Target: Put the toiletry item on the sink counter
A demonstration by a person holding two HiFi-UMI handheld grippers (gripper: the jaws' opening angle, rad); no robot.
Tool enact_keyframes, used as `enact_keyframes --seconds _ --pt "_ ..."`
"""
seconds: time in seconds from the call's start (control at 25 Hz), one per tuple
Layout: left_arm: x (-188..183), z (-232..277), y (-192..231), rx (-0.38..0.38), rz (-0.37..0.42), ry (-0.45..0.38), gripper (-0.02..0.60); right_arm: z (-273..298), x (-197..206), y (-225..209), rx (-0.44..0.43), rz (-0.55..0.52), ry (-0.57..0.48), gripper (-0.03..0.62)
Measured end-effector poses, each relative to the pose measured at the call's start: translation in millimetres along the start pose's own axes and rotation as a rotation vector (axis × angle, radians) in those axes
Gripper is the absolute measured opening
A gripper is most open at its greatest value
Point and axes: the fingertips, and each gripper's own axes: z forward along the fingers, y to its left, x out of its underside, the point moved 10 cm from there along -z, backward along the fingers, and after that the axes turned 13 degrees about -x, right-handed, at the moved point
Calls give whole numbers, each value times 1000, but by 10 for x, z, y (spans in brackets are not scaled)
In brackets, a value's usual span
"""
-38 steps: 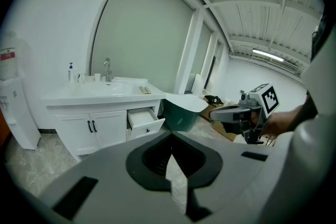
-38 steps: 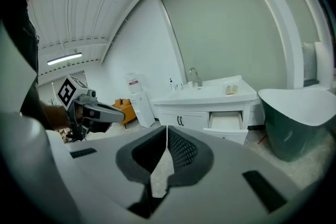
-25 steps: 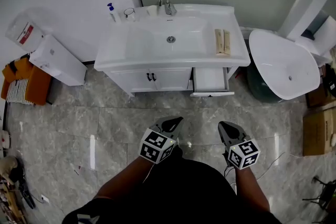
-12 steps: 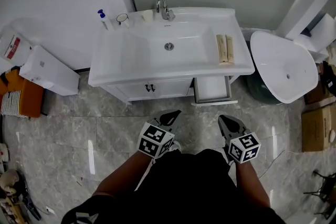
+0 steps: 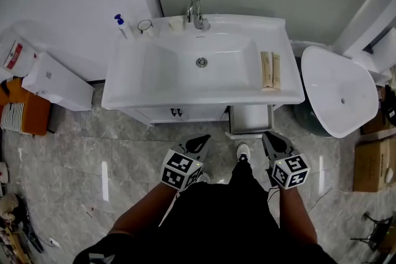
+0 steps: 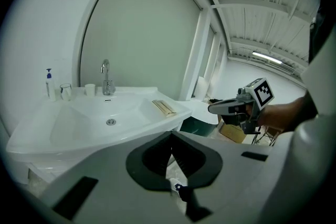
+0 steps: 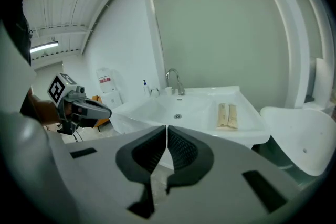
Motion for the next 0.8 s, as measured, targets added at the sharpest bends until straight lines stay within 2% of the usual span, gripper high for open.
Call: enact_keyframes --seconds 0.16,0.48,0.68,0.8 --pt "-90 252 3 -55 -45 17 0 141 -150 -537 -1 -14 30 3" --pt "-535 845 -98 -153 -90 2 0 499 -325 -1647 11 -38 156 3" --pt "-601 1214 -190 -221 -62 40 0 733 -318 -2381 55 -9 248 5" --pt "-612 1380 -259 -244 -81 64 0 898 -325 -2731 52 12 285 5"
